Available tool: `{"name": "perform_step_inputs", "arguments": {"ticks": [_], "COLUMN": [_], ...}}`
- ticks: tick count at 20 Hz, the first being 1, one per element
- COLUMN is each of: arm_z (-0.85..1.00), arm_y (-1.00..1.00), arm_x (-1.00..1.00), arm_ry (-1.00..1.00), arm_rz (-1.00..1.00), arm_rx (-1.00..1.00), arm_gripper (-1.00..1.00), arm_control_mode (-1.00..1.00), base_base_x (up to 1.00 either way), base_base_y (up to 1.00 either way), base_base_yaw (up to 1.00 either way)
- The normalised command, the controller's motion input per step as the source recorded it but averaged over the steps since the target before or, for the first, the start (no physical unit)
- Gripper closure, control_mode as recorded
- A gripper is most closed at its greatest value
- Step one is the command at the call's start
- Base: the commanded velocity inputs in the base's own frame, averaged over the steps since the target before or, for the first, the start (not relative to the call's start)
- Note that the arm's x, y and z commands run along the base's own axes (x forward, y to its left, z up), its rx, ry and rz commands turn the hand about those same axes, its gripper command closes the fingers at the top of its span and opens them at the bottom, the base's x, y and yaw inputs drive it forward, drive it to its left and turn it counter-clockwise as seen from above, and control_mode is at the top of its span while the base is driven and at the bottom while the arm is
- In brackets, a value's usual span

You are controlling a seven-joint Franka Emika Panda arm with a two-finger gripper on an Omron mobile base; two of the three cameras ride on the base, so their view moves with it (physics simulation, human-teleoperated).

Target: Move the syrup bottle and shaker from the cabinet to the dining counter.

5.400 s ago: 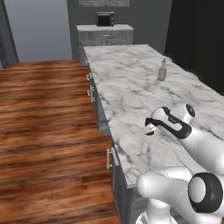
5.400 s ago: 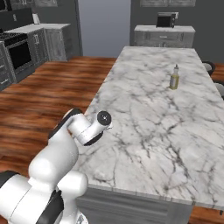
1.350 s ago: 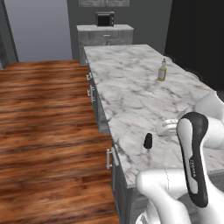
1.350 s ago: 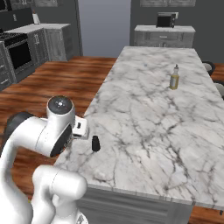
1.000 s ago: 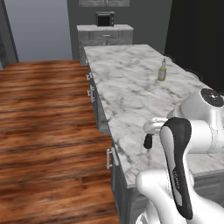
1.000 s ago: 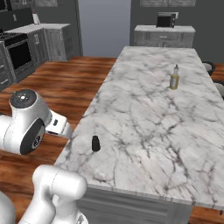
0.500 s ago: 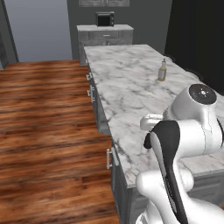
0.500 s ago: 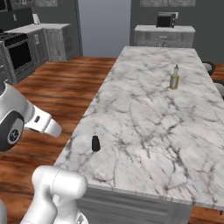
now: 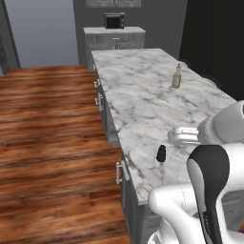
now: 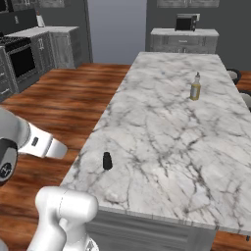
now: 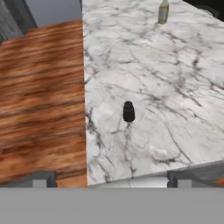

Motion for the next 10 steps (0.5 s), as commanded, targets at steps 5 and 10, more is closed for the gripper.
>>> {"name": "perform_step_inputs", "arguments": {"ticks": [5, 10], "arm_z": [0.3, 0.23], "arm_y": [-0.18, -0.04], "arm_x": [-0.42, -0.36], "arm_ry": [-0.13, -0.07], "arm_rz": [0.05, 0.01], "arm_rx": [0.0, 0.0], "arm_gripper": [-1.0, -1.0], "arm_control_mode": [-1.0, -1.0], "base_base_x": [0.0, 0.0], "base_base_y": [0.0, 0.0], "base_base_yaw": [0.0, 0.0]}}
